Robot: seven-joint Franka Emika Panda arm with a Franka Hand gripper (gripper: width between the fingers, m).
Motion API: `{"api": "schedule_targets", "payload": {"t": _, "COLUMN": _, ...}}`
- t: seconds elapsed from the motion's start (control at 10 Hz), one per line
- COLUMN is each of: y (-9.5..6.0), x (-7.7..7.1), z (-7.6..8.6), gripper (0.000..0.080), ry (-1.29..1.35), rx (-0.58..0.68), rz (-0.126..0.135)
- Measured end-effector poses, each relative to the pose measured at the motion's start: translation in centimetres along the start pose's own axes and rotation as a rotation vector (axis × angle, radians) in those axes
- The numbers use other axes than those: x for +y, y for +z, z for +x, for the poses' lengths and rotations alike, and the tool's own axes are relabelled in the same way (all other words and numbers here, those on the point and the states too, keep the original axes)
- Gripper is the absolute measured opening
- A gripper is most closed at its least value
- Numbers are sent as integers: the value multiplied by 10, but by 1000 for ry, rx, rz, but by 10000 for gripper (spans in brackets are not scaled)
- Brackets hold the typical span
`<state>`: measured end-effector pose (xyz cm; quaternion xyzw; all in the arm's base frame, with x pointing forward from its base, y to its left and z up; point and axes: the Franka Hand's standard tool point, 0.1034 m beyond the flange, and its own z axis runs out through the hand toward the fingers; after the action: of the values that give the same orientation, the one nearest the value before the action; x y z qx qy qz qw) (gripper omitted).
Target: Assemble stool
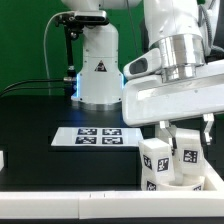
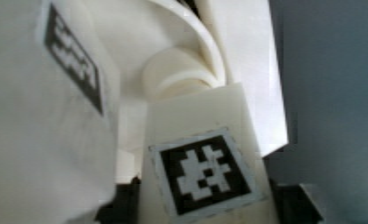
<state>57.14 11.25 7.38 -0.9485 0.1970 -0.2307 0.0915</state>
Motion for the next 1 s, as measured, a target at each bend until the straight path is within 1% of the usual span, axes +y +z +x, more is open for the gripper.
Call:
{"api": "schedule_targets", "payload": {"t": 0.4, "y": 0, "x": 0, "z": 0, "gripper": 324, "ry": -2, "rx": 3, "rz": 0}}
{"api": "schedule_targets", "payload": {"t": 0.5, "y": 0, "x": 0, "z": 0, "gripper": 406, "ry": -2, "rx": 3, "rz": 0}}
{"api": "schedule_targets", "payload": {"t": 0.6, "y": 0, "x": 0, "z": 0, "gripper": 541, "ry": -2, "rx": 3, "rz": 0}}
{"api": "schedule_targets", "payload": {"t": 0.7, "y": 0, "x": 0, "z": 0, "gripper": 541, "ry": -5, "rx": -9, "rz": -2}}
{"api": "schedule_targets", "payload": {"t": 0.8, "y": -5, "x": 0, "z": 3, "gripper": 633, "ry": -10, "rx": -69, "rz": -7}}
{"api": "schedule_targets", "payload": {"t": 0.9, "y": -16, "x": -4, "z": 12, "gripper": 645, "ry": -10, "rx": -71, "rz": -2}}
{"api": "schedule_targets", "payload": {"t": 1.0, "y": -20, "x": -3, "z": 11, "gripper": 648, "ry": -17, "rx": -127, "rz": -7}}
